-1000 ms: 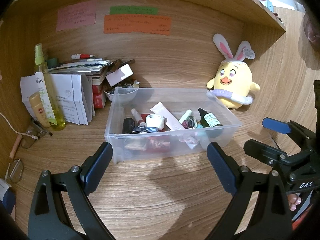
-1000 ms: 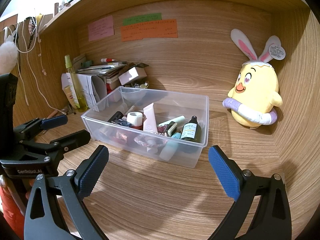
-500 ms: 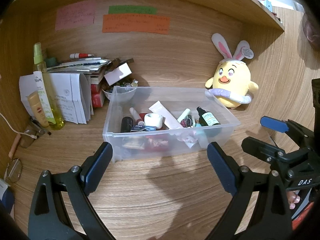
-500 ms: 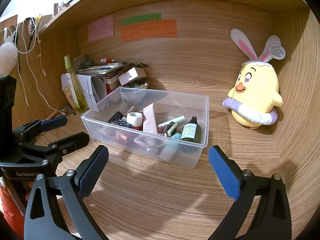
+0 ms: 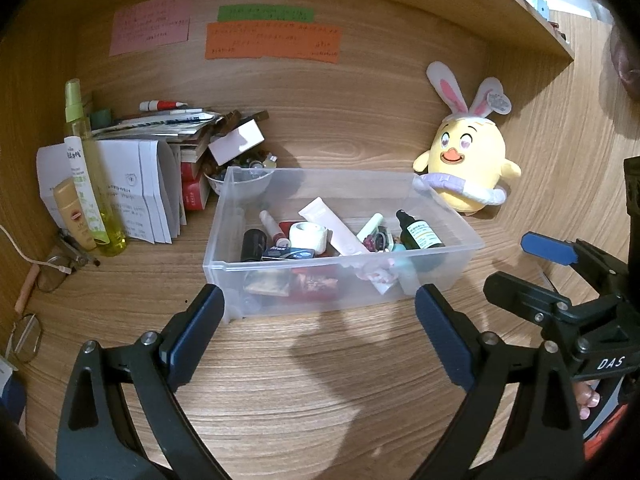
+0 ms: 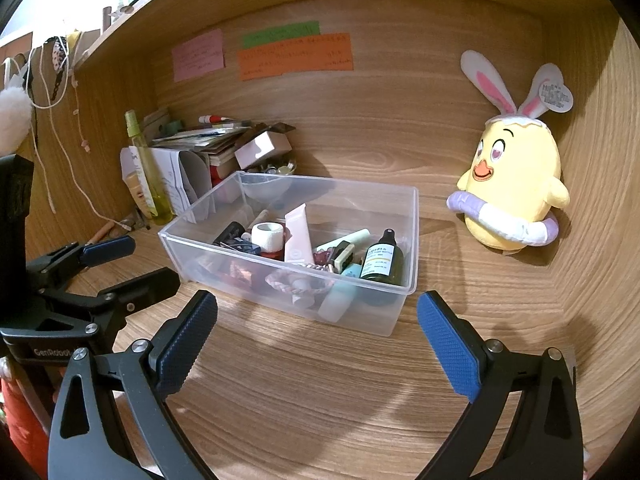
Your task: Organize objects
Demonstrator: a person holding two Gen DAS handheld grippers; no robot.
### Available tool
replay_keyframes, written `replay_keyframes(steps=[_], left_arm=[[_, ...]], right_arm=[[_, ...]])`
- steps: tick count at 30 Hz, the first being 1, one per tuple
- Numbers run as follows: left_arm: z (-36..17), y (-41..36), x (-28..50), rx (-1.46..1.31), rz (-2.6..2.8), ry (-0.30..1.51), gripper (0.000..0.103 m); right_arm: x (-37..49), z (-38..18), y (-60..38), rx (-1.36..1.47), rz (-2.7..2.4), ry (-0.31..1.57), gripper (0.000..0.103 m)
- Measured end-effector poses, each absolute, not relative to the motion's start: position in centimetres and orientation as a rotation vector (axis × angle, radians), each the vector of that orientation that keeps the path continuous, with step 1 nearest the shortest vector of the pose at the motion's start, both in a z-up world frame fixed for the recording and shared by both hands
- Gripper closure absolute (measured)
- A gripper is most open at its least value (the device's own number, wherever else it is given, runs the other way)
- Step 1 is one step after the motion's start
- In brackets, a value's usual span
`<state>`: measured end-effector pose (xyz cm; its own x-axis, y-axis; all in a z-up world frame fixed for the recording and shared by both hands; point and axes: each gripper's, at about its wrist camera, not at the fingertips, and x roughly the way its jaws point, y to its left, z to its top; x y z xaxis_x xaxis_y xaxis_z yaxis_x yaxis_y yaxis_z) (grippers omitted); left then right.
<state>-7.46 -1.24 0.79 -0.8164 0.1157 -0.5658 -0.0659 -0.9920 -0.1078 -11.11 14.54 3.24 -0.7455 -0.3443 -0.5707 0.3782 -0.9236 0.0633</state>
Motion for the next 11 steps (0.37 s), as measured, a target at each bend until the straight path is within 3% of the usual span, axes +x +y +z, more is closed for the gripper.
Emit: replay_keyframes(steps=[11], left_arm=[[0.46, -1.14, -7.83, -0.933, 2.895, -0.139, 0.003]], right_arm=[[-11.61, 2.84, 14.64, 0.856, -2.613, 0.073, 0.003]])
